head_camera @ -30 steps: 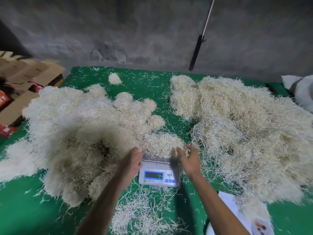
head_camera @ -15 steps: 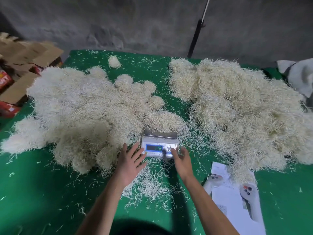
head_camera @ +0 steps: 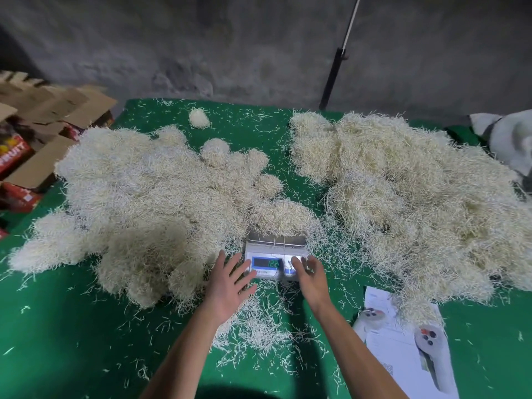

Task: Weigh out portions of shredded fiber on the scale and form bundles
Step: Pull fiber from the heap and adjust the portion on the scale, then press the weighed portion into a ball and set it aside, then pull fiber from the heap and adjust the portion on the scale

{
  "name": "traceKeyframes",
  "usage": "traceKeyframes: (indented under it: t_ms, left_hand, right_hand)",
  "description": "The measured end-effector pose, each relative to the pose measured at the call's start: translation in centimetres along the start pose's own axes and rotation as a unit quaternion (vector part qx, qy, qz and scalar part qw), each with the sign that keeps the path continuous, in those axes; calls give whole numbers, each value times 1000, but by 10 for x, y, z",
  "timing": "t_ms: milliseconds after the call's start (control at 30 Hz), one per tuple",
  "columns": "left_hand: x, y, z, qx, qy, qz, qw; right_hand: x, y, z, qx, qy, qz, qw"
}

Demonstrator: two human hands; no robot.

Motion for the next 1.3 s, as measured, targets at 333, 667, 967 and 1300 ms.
traceKeyframes:
  t_ms: [333,667,967,1300]
  left_hand:
    - [-27,102,-136,-540,100,-287,785]
    - [-145,89,-211,-870,108,-356,323]
    - [-138,102,-234,-787,49,-442,429]
    - [-125,125,-217,-781,66,-413,464]
  right_hand:
    - [-97,-26,46,-19,96,-13,995]
    - [-167,-2,37,-55,3,-35,998]
    - [-219,-18,74,-86,26,-16,996]
    - [-283,-53,124,-323,179,-110,923]
Point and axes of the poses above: each hand's wrist, its own x-axis away from the middle knuckle, its own z-axis out of the back of the hand, y = z × x, the point moved 9 cm from there along -x, towards the middle knuckle, and after that the axes turned 11 degrees about z, right-handed, at the moved point
